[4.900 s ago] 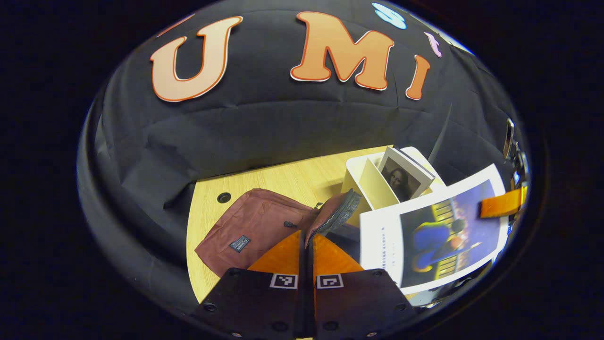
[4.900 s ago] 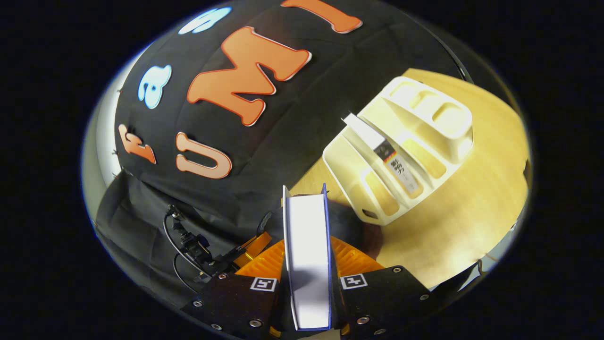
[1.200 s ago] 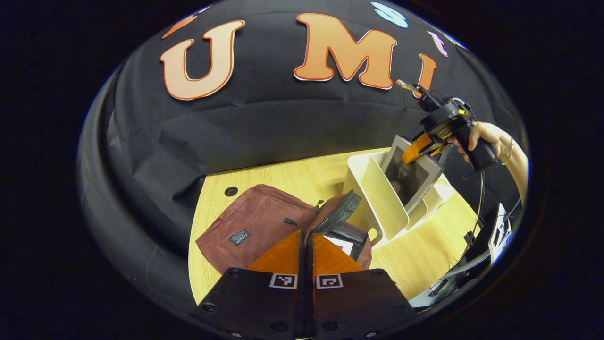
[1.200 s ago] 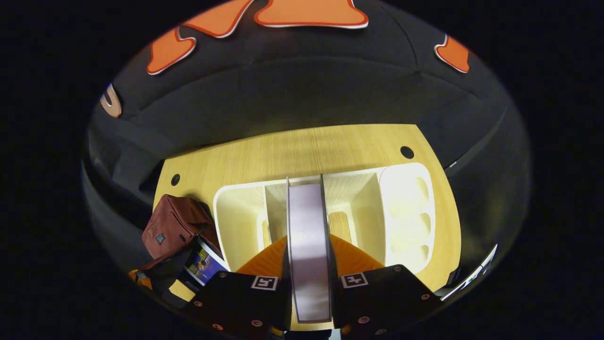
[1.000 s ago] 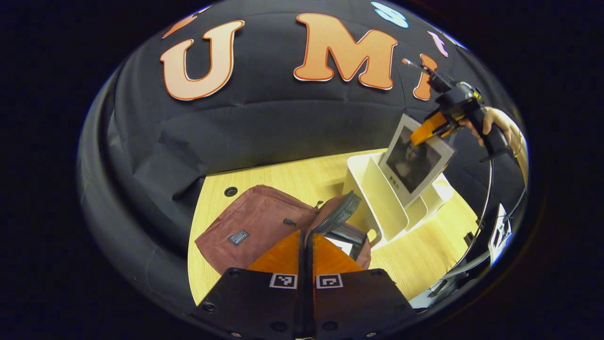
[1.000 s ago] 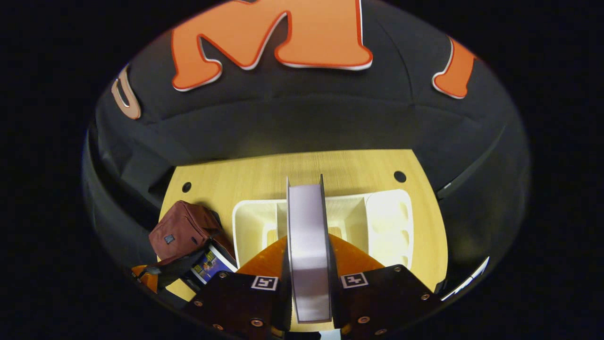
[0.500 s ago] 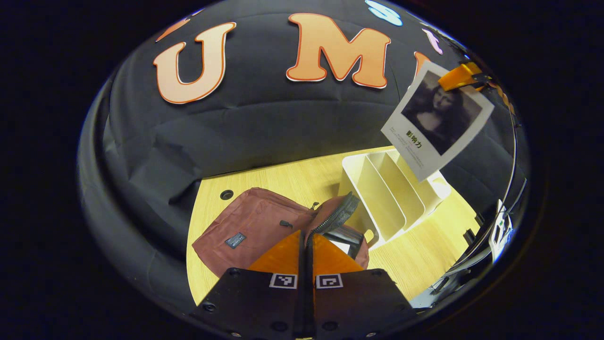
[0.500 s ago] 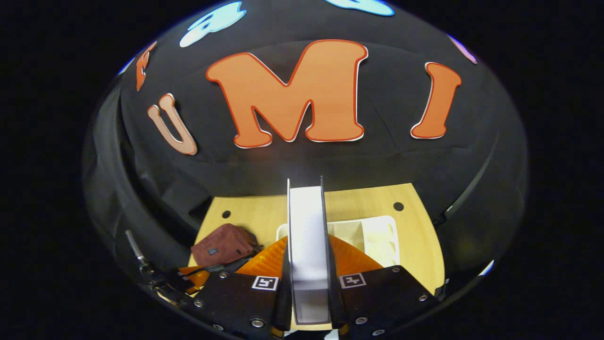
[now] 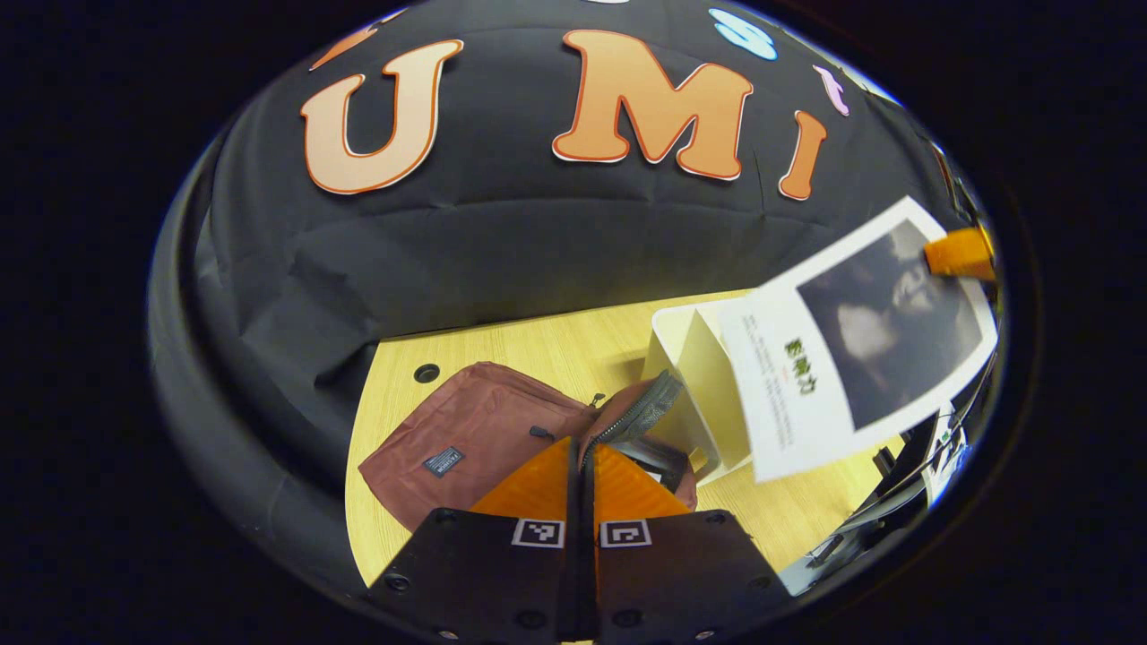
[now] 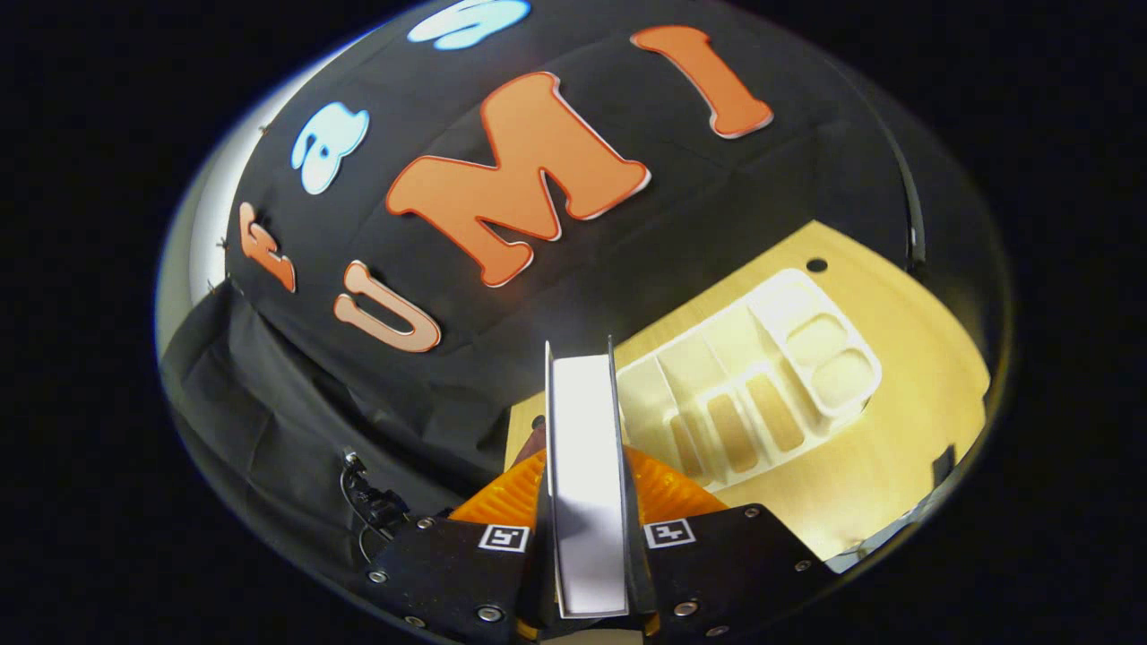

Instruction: Open the schoolbag, grab two books from the bookshelf and put them into the schoolbag.

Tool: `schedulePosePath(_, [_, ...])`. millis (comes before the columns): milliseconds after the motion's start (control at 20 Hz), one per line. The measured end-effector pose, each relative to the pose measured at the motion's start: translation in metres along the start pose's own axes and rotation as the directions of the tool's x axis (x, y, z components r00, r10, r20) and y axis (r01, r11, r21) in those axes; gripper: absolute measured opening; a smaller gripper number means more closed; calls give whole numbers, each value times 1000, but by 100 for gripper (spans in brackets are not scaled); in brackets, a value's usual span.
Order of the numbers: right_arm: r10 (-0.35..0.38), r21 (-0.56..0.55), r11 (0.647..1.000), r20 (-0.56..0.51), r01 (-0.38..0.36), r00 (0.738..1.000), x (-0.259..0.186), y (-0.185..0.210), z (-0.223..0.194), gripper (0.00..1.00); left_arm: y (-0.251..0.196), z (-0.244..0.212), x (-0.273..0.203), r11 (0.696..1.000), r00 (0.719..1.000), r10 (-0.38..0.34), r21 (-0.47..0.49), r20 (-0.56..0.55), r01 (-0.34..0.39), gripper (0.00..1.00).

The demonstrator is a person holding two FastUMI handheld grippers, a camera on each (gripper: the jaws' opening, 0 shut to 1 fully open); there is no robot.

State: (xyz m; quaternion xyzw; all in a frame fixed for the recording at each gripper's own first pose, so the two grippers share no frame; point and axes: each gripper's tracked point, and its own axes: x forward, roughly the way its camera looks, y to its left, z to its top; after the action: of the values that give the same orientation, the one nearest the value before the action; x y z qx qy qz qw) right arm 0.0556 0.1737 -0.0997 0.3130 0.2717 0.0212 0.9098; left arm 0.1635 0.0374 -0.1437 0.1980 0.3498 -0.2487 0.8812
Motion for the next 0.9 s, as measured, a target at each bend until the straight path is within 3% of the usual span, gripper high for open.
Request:
schedulePosePath(200, [62,187,981,-24,-57,998,30,-18,-65,32,-4,1,-2,1000,999,-28,9,20,28,0])
schedulePosePath(500, [63,295,954,-9,-57,998,91,-29,-128,32,-3,7,-11,999,998,-37,40,42,35,0])
schedulePosePath(750, [-9,338,941,-51,25,999,153,-35,-169,32,-1,10,-17,998,999,-18,66,49,15,1])
schedulePosePath(900, [32,376,927,-54,-9,998,177,-19,-186,32,-8,11,-19,995,999,-18,96,38,14,0])
